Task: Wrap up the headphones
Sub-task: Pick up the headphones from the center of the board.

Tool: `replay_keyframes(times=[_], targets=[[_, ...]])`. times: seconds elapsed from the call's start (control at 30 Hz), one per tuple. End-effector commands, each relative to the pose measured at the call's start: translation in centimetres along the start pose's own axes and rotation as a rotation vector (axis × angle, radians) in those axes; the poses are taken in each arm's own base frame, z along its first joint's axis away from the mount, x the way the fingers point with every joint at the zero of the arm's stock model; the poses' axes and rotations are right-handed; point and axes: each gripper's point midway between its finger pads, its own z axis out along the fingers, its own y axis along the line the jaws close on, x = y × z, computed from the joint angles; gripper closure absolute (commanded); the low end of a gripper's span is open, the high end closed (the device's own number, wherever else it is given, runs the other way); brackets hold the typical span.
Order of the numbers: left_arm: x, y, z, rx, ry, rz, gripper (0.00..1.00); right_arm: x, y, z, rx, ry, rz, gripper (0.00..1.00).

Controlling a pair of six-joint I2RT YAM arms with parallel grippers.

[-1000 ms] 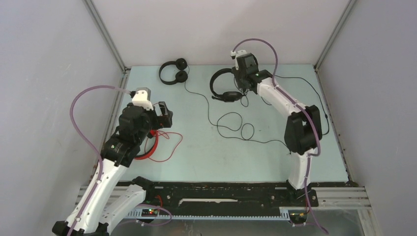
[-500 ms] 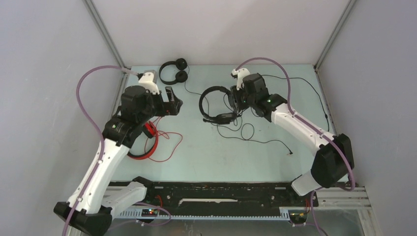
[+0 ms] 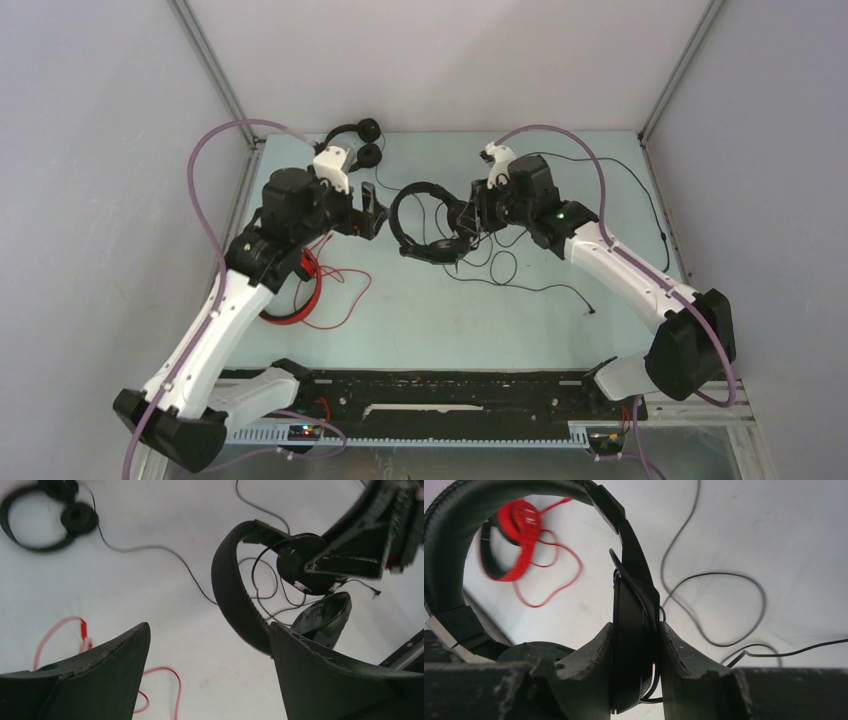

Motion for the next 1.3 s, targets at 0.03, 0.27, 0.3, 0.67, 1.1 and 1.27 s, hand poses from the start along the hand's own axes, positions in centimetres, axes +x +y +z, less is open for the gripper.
replay_keyframes(times=[0.03,0.27,0.3,0.67,1.1,1.27], targets=[[-4.8,-3.4,-3.2,0.156,-0.409,0.415,0.08,-3.6,3.4,-3.3,-0.302,-0.028,0.257,0.88],[-6.7,-5.1,-6.0,0.119,-0.858,0.767,0.0,-4.2,6.9,-5.8,-0.594,0.077,0.404,0.88],[-7.3,-5.1,-6.1,0.105,-0.889,0.777,0.0,-4.2,7.4,-6.1,-0.627,0.093,0.413,0.88],[-11.3,-7.9,-6.4,0.202,-1.057,0.789,0.06,-3.7,10.5,-7.8,-0.776,0.178,0.413,0.87],[-11.4,-9.3,-5.0,0.291,-1.033,0.793,0.34,-2.8,10.9,-6.7,-0.775,0.217,0.433,0.88],[-10.8,-8.8,-4.1,0.274,-1.01,0.796,0.43,-2.7,11.3,-6.7,-0.787,0.229,0.44,0.88]])
